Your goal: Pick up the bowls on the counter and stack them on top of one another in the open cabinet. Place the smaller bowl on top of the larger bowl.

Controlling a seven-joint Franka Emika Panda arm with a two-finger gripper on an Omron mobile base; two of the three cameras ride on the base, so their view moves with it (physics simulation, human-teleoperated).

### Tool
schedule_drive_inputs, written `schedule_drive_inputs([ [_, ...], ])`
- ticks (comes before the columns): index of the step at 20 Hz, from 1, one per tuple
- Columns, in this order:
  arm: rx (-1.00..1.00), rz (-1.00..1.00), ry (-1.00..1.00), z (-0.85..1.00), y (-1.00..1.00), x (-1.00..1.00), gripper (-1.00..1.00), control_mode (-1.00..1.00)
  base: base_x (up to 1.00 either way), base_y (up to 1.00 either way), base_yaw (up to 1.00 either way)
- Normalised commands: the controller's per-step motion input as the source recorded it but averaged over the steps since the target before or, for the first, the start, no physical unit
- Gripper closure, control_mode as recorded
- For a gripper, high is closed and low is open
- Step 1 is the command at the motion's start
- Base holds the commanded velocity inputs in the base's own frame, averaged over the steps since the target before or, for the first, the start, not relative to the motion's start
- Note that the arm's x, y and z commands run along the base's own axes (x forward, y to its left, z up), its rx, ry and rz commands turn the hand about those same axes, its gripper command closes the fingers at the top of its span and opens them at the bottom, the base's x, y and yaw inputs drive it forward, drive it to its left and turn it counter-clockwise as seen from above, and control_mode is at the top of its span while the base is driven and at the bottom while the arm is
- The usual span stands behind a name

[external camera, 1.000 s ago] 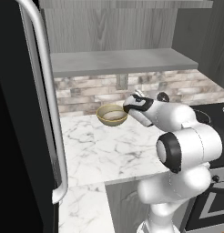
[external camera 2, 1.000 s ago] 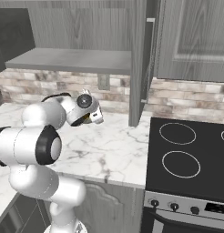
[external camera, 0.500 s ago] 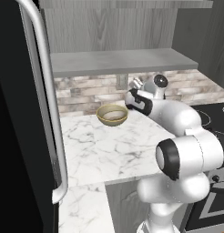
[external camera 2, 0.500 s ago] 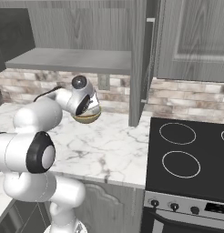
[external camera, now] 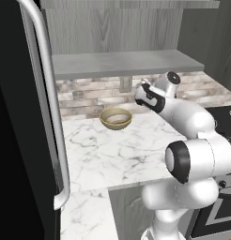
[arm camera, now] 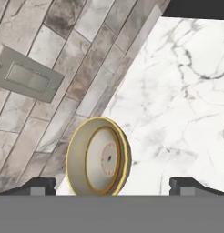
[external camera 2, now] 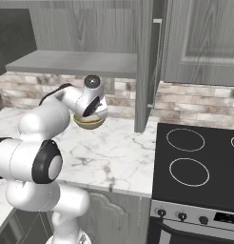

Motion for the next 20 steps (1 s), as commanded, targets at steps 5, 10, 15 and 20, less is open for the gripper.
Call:
schedule_drive_inputs([
  [5,0.08,0.08,0.07,-0.08,-0.11,-0.02,-1.0,-1.0,0.0,0.0,0.0],
  [10,0.0,0.0,0.0,-0.01,0.0,0.0,-1.0,-1.0,0.0,0.0,0.0],
  [15,0.0,0.0,0.01,-0.15,0.06,0.09,-1.0,-1.0,0.0,0.0,0.0],
  [20,0.0,0.0,0.02,-0.26,0.16,0.14,-1.0,-1.0,0.0,0.0,0.0],
])
